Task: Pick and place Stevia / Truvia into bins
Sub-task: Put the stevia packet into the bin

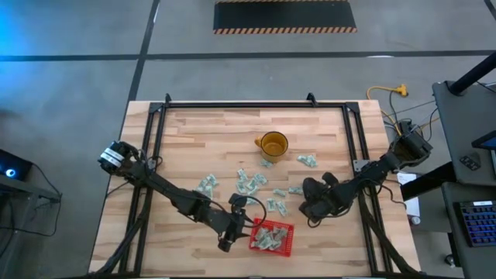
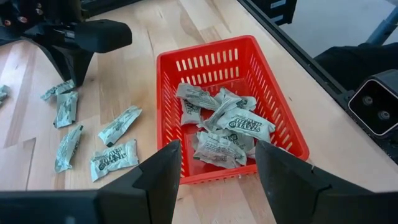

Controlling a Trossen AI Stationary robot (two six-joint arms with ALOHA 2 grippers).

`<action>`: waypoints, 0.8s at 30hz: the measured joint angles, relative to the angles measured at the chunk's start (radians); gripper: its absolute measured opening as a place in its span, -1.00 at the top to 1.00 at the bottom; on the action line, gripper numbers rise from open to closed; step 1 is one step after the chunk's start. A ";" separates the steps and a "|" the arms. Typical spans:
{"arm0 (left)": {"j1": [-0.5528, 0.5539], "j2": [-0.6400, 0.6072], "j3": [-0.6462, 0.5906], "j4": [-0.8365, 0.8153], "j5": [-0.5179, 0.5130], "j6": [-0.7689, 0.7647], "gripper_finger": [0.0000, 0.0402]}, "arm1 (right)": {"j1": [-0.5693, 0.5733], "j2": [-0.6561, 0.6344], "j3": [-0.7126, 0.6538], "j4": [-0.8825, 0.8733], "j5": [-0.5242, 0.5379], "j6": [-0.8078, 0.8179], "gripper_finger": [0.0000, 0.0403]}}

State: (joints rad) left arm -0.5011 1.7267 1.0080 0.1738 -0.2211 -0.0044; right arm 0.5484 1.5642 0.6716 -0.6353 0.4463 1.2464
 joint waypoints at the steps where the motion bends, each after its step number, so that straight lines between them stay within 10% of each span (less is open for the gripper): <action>1: 0.000 0.000 0.000 0.000 0.000 0.000 0.06 | 0.000 0.000 0.000 0.000 -0.002 -0.009 0.68; 24: 0.000 0.000 -0.001 -0.128 -0.006 -0.044 0.06 | 0.107 -0.005 0.228 -0.245 0.110 -0.123 0.96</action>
State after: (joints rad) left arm -0.5011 1.7271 1.0073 0.0457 -0.2271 -0.0479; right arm 0.6558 1.5593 0.8996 -0.8799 0.5563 1.1239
